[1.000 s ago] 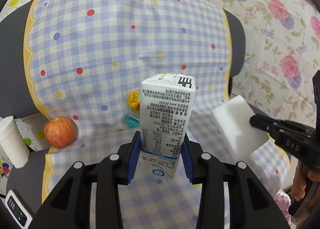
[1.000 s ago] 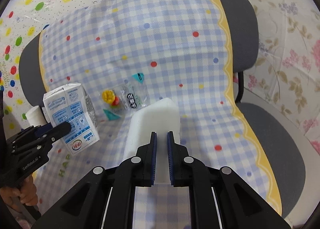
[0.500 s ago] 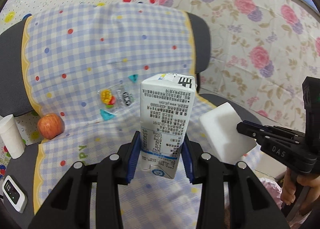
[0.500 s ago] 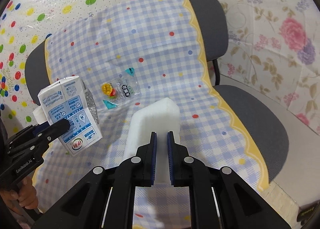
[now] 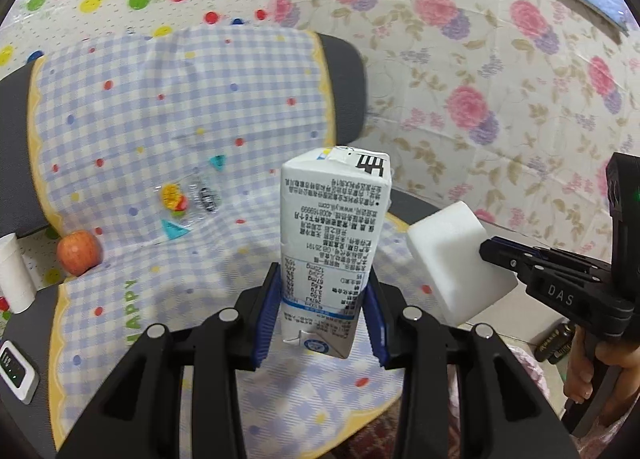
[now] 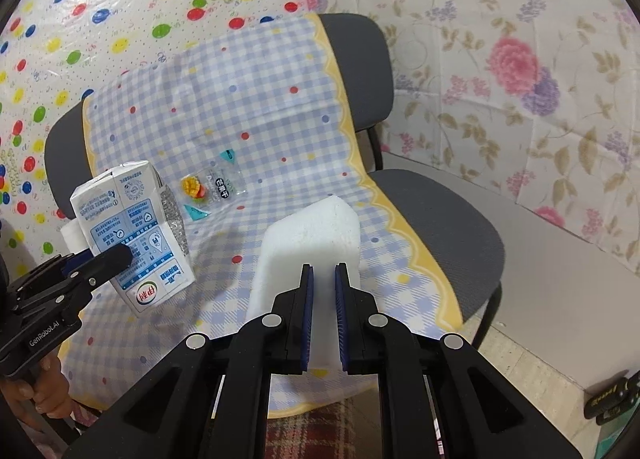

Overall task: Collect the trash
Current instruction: 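Carry the milk carton and foam block over the bin and open both tools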

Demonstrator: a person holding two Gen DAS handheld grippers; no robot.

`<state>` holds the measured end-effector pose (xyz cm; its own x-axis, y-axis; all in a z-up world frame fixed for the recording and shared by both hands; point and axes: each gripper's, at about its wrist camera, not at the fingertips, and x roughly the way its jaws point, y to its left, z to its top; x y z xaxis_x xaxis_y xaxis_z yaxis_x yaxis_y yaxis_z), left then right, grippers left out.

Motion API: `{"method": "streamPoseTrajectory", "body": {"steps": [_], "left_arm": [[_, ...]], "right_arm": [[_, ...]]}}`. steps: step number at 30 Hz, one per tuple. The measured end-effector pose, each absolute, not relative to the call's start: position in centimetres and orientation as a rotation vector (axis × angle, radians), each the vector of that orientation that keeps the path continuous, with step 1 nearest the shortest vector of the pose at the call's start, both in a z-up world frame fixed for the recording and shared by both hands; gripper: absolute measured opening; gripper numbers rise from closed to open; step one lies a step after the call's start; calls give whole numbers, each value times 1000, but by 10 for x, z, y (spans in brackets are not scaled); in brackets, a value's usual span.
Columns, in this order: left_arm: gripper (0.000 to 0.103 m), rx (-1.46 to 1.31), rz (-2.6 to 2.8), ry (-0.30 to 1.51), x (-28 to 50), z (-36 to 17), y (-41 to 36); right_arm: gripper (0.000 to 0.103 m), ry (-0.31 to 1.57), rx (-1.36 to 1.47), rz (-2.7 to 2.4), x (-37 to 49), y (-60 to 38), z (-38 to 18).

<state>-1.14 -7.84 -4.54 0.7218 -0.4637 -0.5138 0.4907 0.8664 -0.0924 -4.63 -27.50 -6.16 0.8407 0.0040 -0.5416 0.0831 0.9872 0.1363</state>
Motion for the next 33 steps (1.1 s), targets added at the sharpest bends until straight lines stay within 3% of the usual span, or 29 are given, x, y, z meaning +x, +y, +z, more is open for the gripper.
{"method": "streamPoseTrajectory", "body": {"steps": [18, 33], "left_arm": [[37, 213, -982, 575, -88, -77, -234], [37, 291, -1115, 643, -117, -104, -302]], "right_arm": [[13, 570, 193, -460, -185, -367, -87], [15, 629, 281, -632, -237, -422, -120]]}}
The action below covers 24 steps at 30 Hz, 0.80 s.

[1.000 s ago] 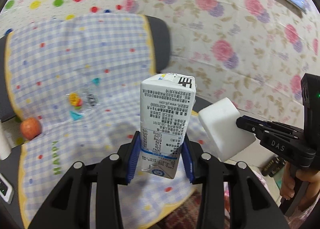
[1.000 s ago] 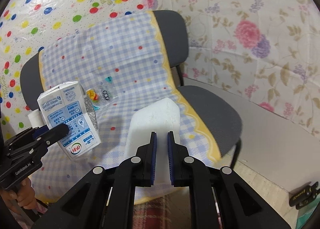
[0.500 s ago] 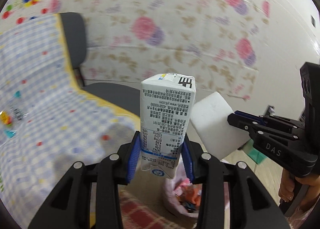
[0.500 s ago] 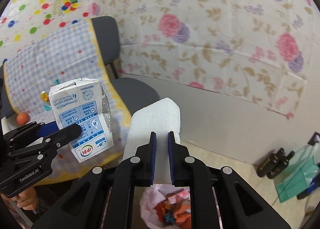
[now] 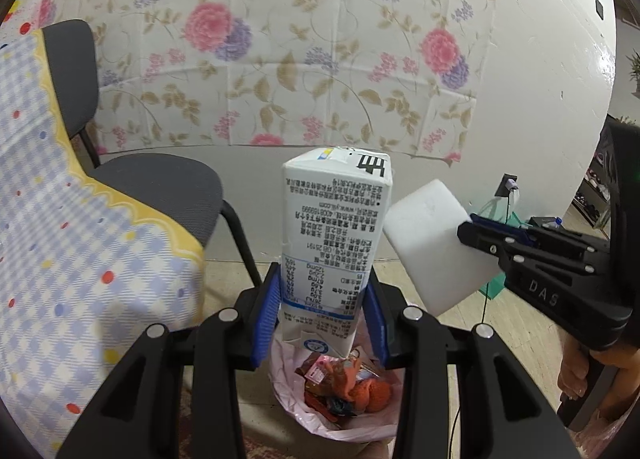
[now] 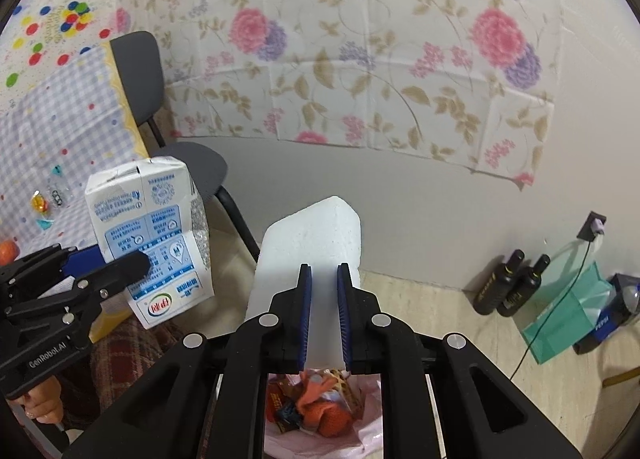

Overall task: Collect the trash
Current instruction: 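Carry the milk carton and foam block over the bin and open both tools, then move both open tools back toward the chair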

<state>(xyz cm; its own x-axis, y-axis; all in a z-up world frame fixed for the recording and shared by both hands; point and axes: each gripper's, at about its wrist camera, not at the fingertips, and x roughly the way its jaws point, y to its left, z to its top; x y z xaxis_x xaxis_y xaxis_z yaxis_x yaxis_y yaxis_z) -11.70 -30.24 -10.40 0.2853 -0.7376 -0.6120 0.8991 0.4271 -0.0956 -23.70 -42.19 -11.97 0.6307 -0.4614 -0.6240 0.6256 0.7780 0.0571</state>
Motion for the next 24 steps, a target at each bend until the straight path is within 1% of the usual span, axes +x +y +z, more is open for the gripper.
{"method": "streamPoseTrajectory", "body": {"steps": [1, 3, 4, 5, 6, 8, 15, 24], "left_arm": [[37, 293, -1116, 646, -118, -105, -305], [38, 301, -1124, 657, -121, -108, -310], [49, 309, -1125, 663, -122, -109, -313], [63, 315, -1124, 663, -122, -110, -314], [66, 316, -1122, 660, -122, -110, -313], [66, 319, -1117, 653, -122, -109, -309], [66, 270, -1010, 623, -100, -93, -277], [66, 251, -861, 557, -75, -59, -224]], "right_arm": [[15, 638, 288, -637, -239, -424, -123], [21, 662, 305, -638, -240, -428, -130], [21, 676, 311, -639, -240, -430, -134], [23, 682, 319, -638, -240, -432, -136], [26, 683, 323, -641, -242, -432, -137], [28, 672, 326, -645, -244, -433, -135], [28, 586, 335, -609, -242, -425, -112], [28, 549, 278, -446, -192, -388, -84]]}}
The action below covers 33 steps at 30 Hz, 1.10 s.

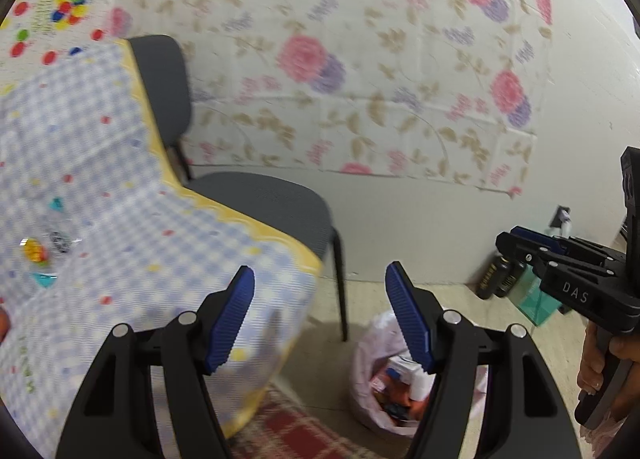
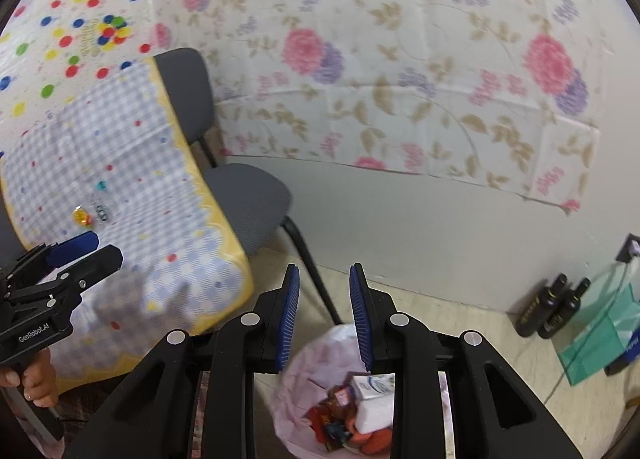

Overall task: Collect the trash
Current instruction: 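Move both open tools back toward the chair, then lower the left tool onto the clear dried-mango packet and close it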

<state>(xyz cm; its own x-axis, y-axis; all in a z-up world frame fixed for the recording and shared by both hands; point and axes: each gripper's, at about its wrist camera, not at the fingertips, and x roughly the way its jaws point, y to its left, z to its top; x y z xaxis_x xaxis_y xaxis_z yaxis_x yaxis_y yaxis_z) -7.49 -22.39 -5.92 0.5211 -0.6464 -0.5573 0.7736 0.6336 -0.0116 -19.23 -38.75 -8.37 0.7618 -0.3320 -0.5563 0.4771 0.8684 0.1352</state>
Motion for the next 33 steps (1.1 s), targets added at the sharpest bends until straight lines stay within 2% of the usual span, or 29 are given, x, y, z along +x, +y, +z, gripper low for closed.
{"method": "streamPoseTrajectory", "body": {"steps": [13, 25, 33], "left_arm": [[66, 246, -541, 467, -22, -24, -132], [66, 109, -230, 496, 56, -9, -16], [68, 27, -95, 534, 98, -18, 41]], "right_arm": [[28, 541, 177, -186, -93, -320, -53], [29, 571, 130, 22, 16, -254, -46], [37, 586, 95, 99, 77, -222, -44]]}}
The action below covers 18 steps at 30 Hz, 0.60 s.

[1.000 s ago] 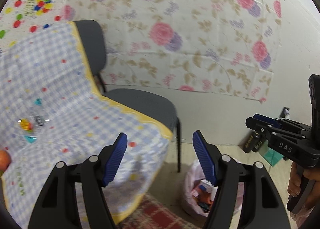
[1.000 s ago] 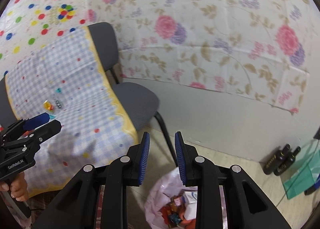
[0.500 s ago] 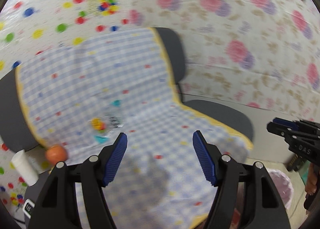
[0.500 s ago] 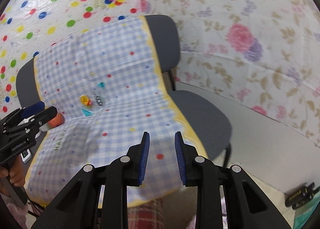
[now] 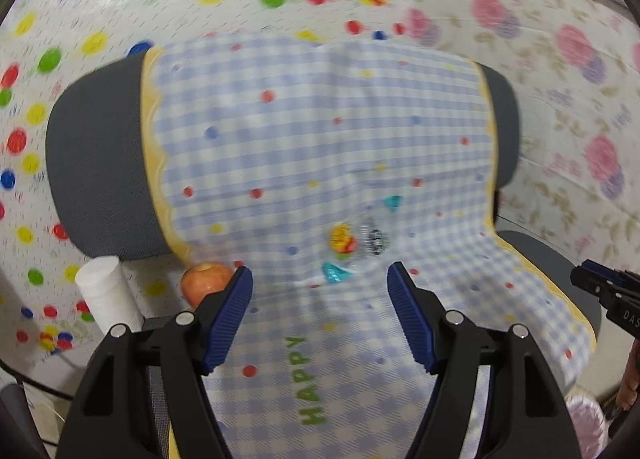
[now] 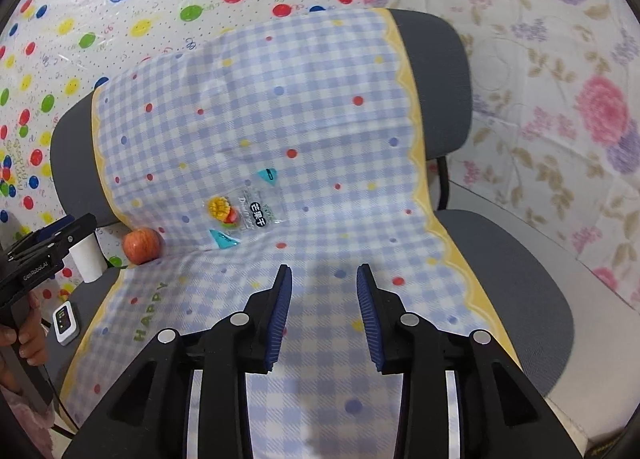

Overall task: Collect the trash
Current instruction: 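Lower the left tool onto the clear dried-mango packet and close it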

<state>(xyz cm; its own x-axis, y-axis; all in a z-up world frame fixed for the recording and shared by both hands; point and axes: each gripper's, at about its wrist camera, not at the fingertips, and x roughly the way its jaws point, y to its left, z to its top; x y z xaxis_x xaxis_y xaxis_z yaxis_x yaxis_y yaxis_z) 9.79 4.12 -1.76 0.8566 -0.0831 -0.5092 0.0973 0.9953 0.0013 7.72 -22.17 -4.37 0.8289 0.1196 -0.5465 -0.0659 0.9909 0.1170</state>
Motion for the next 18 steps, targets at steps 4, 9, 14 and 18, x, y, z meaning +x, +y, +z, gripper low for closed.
{"method": "streamPoseTrajectory", "body": {"steps": [4, 9, 14, 18], "left_arm": [[69, -17, -52, 514, 120, -12, 55], [71, -36, -56, 486, 152, -10, 55], [71, 26, -92, 555, 191, -41, 37], [71, 48, -125, 634, 222, -74, 27]], "right_arm": [[41, 593, 81, 110, 109, -213, -44], [41, 612, 94, 116, 143, -210, -48], [41, 635, 94, 126, 171, -207, -56], [41, 654, 96, 131, 189, -206, -64]]}}
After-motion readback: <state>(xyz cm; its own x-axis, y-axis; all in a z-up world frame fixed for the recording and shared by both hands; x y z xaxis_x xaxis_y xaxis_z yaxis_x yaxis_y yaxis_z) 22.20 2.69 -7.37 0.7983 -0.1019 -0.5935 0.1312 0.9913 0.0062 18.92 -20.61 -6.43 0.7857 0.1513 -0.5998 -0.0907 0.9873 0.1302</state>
